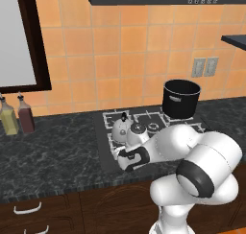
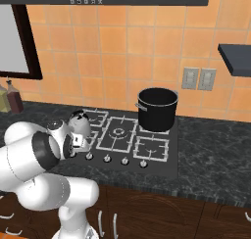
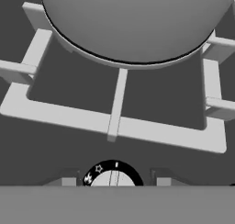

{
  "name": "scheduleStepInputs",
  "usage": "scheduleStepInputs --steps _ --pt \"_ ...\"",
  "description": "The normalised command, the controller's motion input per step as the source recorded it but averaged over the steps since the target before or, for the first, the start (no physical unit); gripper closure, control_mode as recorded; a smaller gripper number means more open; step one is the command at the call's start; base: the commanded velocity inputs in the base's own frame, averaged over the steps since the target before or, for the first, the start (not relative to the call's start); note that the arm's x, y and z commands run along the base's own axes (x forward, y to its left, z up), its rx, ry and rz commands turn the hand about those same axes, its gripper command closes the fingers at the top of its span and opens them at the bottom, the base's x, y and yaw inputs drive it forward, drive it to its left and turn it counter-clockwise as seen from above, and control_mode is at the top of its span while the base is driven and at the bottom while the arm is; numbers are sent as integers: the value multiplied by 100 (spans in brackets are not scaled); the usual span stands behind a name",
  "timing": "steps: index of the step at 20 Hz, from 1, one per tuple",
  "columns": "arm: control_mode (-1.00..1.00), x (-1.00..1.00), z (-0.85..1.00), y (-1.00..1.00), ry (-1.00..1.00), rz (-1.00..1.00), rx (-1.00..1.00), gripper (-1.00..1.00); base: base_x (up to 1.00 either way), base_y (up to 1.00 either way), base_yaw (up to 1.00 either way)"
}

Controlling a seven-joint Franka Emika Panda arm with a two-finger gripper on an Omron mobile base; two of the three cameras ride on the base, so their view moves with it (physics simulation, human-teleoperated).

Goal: Pick the kettle from the counter and place it on a stove burner. Then turn the burner on.

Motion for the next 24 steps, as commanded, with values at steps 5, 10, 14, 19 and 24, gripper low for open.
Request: scheduleStepInputs --steps 5,10,14,19,24 --pt "-100 3 -2 0 -5 0 0 100 0 0 0" --pt "-100 -6 0 0 -3 18 0 100 0 0 0" --pt "-100 -13 0 0 -8 27 0 100 0 0 0" --pt "-100 -17 0 0 -8 28 -1 100 0 0 0" --pt "-100 -19 0 0 -9 25 -2 100 0 0 0"
